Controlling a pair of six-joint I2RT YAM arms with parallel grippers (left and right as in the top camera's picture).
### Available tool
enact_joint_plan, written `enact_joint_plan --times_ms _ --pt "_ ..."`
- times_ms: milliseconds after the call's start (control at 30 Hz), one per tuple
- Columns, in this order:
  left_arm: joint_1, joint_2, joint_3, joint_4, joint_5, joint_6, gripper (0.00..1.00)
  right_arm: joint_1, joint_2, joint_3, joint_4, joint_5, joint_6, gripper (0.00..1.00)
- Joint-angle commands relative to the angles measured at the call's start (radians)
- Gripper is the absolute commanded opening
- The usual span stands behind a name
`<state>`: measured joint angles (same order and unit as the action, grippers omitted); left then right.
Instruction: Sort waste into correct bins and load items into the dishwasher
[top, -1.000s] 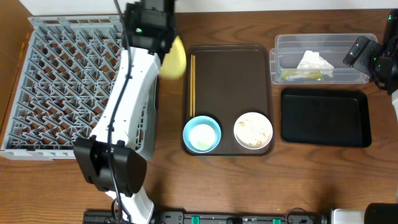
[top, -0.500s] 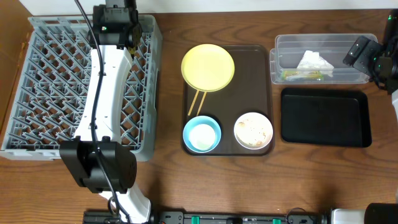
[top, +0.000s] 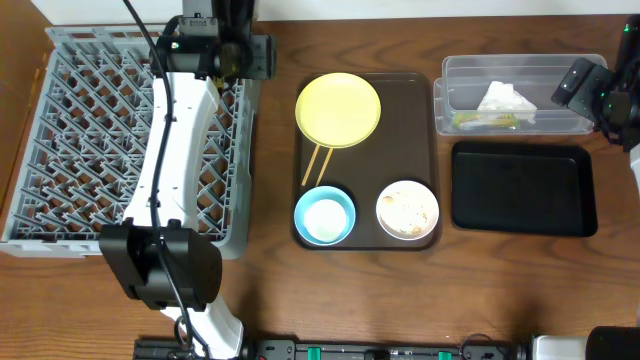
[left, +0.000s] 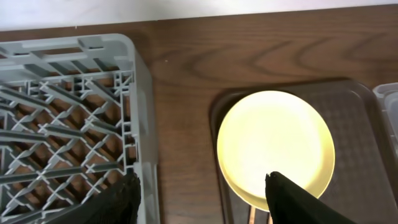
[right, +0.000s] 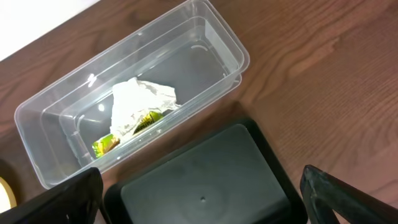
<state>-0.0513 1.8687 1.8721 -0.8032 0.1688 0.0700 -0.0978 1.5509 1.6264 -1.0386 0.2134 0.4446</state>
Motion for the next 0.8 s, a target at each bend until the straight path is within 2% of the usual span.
enact_joint_plan --times_ms 0,67,167,200,267,333,400,467,567,633,667,700,733,767 --pt "0.043 0.009 -0.006 -0.014 -0.229 -0.193 0.70 -0.008 -0.004 0.000 -0.002 0.006 0.011 0.99" --pt "0.100 0.006 -0.006 -0.051 -0.349 -0.319 0.70 -0.008 -0.004 0.000 -0.002 0.006 0.011 0.99" --pt "0.224 -0.004 -0.006 -0.103 -0.364 -0.404 0.71 -0.008 -0.004 0.000 -0.002 0.006 0.011 0.99" --pt "0.263 -0.004 -0.006 -0.117 -0.364 -0.431 0.75 -0.008 -0.004 0.000 -0.002 0.006 0.011 0.99" --pt "0.336 -0.004 -0.006 -0.135 -0.360 -0.502 0.77 -0.008 -0.004 0.000 -0.002 0.006 0.011 0.99" --pt "0.379 -0.004 -0.006 -0.139 -0.360 -0.521 0.77 -0.008 -0.004 0.000 -0.002 0.006 0.011 0.99" --pt "0.407 -0.004 -0.006 -0.139 -0.360 -0.521 0.85 -0.008 -0.004 0.000 0.029 -0.002 0.028 0.99" --pt "0.429 -0.004 -0.006 -0.139 -0.360 -0.521 0.86 -0.008 -0.004 0.000 0.103 -0.090 0.101 0.99" --pt "0.442 -0.004 -0.006 -0.139 -0.361 -0.520 0.88 -0.008 -0.004 0.000 0.106 -0.143 0.108 0.99" --pt "0.443 -0.004 -0.006 -0.138 -0.361 -0.521 0.88 -0.007 -0.004 0.000 0.136 -0.230 0.205 0.99" --pt "0.443 -0.004 -0.006 -0.138 -0.361 -0.521 0.88 -0.006 -0.004 0.000 0.117 -0.387 0.235 0.99" --pt "0.443 -0.004 -0.006 -0.139 -0.361 -0.520 0.88 0.000 0.001 -0.003 0.125 -0.583 0.230 0.99" --pt "0.443 -0.004 -0.006 -0.139 -0.361 -0.520 0.89 0.010 0.006 -0.005 0.133 -0.660 0.215 0.99" --pt "0.443 -0.004 -0.006 -0.139 -0.361 -0.521 0.89 0.036 0.017 -0.006 0.141 -0.728 0.183 0.95"
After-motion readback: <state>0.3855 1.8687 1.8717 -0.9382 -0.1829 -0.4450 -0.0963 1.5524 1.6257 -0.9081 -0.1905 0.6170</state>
